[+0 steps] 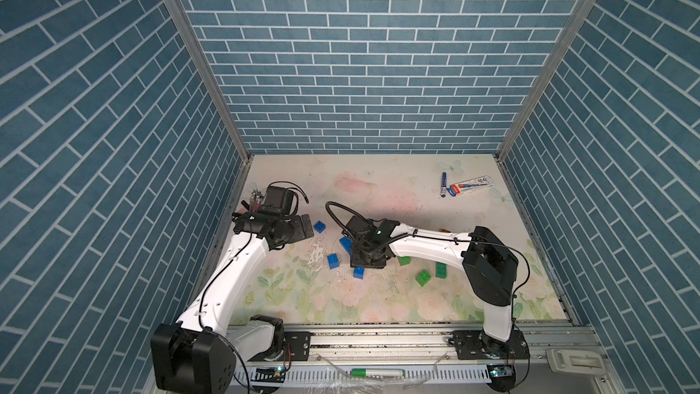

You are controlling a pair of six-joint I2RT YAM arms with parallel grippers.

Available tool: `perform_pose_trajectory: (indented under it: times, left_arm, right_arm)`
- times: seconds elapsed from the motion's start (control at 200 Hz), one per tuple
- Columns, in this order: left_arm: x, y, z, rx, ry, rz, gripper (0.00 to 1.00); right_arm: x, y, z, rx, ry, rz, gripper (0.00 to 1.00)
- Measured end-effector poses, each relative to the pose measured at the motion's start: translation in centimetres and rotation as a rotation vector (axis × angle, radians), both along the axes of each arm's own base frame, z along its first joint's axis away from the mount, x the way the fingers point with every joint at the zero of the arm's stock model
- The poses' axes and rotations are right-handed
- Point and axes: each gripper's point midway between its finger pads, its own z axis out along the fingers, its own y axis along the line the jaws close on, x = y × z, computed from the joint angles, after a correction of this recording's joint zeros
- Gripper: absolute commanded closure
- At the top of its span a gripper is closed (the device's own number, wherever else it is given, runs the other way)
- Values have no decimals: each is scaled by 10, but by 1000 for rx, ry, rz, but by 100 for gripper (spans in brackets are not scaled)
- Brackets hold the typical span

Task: Assemble the letter h with lego
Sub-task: Pick up the lego brick from the center of the board.

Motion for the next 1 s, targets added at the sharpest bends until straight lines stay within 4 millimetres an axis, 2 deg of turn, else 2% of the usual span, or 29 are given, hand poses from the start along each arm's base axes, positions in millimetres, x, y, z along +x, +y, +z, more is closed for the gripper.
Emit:
perform_pose_trajectory:
  times: [0.38,0.7,1.0]
  left_arm:
    - [-1,-3,-1,-16,4,-11,1]
    - [-1,-5,-1,-23,6,-20,1]
    - [-1,-6,-1,-28,7,-25,1]
  right_arm:
    - [-1,4,-5,-22,13,5,50]
    - [-1,9,-9,-32,25,10,50]
    - [-4,8,-16,-49,44,15,56]
